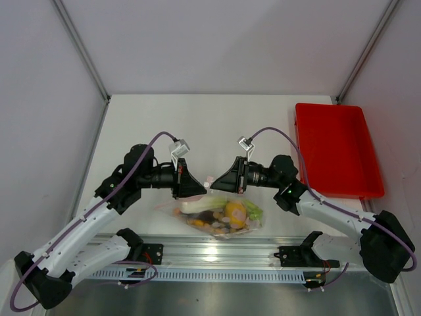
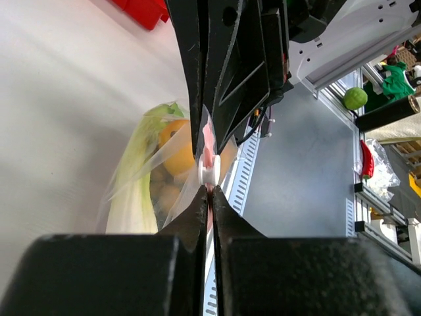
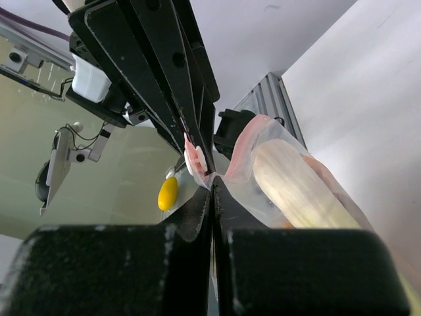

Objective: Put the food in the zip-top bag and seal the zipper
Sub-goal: Zip the zipper food storage bag at the center of the board.

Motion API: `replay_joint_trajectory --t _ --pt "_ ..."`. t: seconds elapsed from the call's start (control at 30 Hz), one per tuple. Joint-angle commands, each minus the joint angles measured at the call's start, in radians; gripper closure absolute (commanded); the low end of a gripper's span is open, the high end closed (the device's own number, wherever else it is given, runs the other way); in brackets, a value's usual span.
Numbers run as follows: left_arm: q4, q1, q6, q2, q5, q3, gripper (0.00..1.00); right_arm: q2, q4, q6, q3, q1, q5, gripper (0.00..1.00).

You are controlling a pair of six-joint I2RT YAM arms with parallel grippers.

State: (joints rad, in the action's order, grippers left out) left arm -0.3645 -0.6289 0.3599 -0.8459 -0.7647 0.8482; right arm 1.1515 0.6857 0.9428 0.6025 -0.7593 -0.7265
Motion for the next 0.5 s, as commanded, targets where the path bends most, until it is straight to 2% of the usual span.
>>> replay_joint_trajectory --t 0.0,0.13,0.23,0.33,0.47 --pt "-0.039 -0.003 -0.025 0.016 0.005 -0.006 0.99 -0.024 -0.015 -0.042 0.08 -0.005 0.015 1.0" --pt "-0.039 -0.005 -0.039 0.011 0.015 0.026 0.99 -0.024 -0.199 -0.168 0.146 -0.008 -0.02 1.0" --pt "-0.03 -0.005 -0.042 0.005 0.016 0.04 0.99 -0.029 -0.291 -0.219 0.186 -0.006 -0.046 0.95" --pt "-0.03 -0.005 -0.044 -0.005 0.021 0.054 0.99 -0.027 -0.396 -0.297 0.232 -0.006 -0.066 0.78" --pt "-0.013 -0.005 -0.033 -0.007 0.03 0.057 0.99 -0.026 -0.425 -0.322 0.252 0.012 -0.099 0.69"
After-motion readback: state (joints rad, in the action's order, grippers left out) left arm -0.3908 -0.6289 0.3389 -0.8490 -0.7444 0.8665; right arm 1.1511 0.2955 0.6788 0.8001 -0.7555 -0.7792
